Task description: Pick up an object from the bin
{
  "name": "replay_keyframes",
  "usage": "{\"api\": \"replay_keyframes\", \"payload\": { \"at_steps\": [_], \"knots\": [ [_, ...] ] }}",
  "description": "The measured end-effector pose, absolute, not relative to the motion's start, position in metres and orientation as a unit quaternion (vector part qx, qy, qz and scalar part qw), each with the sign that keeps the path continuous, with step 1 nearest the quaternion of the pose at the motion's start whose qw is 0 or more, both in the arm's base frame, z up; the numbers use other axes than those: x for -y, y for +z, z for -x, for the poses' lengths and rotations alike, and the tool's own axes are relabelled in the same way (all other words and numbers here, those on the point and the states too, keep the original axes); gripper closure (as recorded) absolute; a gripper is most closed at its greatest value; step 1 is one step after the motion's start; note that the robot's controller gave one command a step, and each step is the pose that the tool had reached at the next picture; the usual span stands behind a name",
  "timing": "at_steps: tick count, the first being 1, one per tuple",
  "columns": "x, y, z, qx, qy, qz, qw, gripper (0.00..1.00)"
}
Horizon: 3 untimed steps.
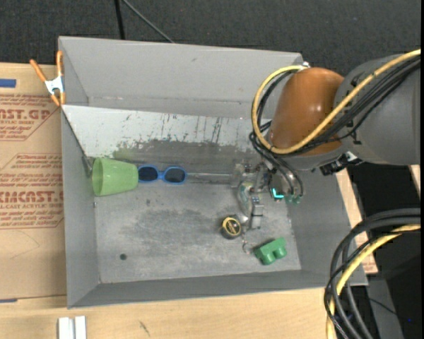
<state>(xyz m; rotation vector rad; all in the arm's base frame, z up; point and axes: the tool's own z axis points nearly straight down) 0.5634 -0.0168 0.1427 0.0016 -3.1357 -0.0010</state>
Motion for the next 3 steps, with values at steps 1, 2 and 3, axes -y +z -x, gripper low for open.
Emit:
{"api": "replay_keyframes", "payload": {
  "at_steps": [1, 2, 3],
  "knots": [
    [0.017, 0.068, -0.488, 0.999, 0.000, -0.037, 0.000, 0.00],
    [0.086, 0.123, -0.490, 0.996, 0.002, -0.088, -0.002, 0.00],
    [0.094, 0.069, -0.486, 0.999, -0.001, 0.045, -0.001, 0.00]
  ]
}}
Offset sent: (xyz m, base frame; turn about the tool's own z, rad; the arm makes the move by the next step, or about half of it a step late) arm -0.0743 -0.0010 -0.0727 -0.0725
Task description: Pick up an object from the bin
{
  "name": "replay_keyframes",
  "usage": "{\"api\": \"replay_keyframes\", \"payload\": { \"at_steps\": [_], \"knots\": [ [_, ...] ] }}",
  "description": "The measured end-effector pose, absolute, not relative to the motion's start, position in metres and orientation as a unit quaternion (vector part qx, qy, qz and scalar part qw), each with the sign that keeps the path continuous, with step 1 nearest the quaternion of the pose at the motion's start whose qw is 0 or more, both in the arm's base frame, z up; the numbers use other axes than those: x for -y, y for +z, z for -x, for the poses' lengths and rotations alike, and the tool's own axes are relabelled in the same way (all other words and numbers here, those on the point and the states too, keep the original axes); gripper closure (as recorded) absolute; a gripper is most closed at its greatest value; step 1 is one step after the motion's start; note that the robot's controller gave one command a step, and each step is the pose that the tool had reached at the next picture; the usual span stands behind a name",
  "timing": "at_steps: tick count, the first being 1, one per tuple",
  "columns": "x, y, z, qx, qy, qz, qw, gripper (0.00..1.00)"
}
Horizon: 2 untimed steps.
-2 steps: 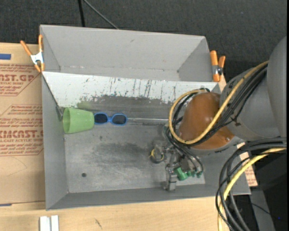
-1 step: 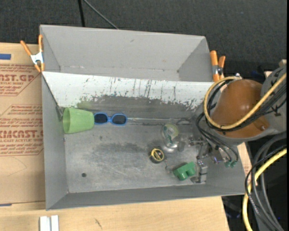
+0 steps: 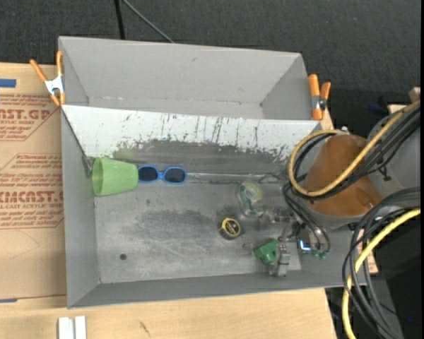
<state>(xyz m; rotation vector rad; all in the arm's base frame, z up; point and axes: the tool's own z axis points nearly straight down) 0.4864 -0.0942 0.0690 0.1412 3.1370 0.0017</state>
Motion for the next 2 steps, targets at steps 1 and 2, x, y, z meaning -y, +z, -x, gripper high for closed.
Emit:
{"api": "replay_keyframes", "payload": {
  "at_steps": [1, 2],
  "knots": [
    [0.094, 0.069, -0.486, -0.999, 0.000, -0.044, 0.000, 1.00],
    [0.078, 0.214, -0.495, -0.999, 0.000, -0.044, 0.005, 1.00]
  ]
}}
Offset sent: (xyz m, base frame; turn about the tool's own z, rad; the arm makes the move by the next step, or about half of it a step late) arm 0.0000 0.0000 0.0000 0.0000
